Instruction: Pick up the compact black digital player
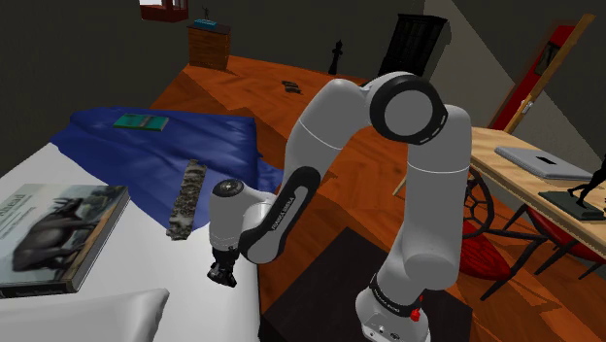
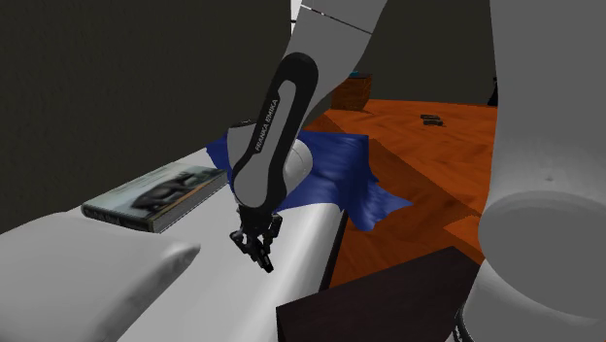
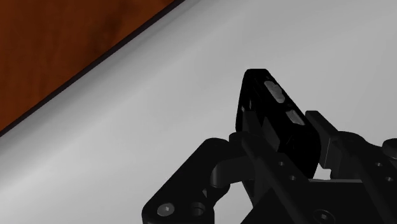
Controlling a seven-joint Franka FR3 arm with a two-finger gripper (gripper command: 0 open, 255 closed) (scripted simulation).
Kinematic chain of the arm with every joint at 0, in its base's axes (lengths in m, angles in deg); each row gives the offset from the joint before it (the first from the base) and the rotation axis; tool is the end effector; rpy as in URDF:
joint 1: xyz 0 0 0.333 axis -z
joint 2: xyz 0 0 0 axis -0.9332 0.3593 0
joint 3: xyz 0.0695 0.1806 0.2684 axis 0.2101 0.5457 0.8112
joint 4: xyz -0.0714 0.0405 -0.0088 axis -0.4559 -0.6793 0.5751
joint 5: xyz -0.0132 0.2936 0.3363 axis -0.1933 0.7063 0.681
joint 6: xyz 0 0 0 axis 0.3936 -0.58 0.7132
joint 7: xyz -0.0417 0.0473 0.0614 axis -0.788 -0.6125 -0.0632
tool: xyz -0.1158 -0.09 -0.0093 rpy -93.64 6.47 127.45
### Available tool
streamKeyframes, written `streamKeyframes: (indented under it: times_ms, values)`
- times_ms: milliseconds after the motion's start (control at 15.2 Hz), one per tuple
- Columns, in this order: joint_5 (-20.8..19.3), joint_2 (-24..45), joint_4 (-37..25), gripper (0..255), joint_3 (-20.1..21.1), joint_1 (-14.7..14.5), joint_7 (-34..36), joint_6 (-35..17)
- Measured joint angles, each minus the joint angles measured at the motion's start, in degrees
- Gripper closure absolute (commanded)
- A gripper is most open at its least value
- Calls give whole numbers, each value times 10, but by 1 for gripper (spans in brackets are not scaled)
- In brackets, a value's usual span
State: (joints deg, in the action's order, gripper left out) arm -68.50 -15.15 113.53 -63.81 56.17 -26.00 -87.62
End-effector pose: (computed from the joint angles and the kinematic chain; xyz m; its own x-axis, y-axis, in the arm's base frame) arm 0.4327 0.2620 0.0862 0.9470 0.3213 0.0011 0.3212 -0.9469 0.0111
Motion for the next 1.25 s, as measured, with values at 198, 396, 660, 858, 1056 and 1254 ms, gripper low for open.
streamKeyframes:
  times_ms: [198,396,660,858,1056,1254]
  values:
    - [0,0,0,255,0,0,0,-1]
    - [12,-15,5,255,10,7,-9,12]
    - [40,-51,13,255,30,22,-30,38]
    - [60,-74,13,255,42,29,-45,60]
    - [80,-97,14,255,52,36,-60,80]
    - [97,-118,14,255,59,39,-71,99]
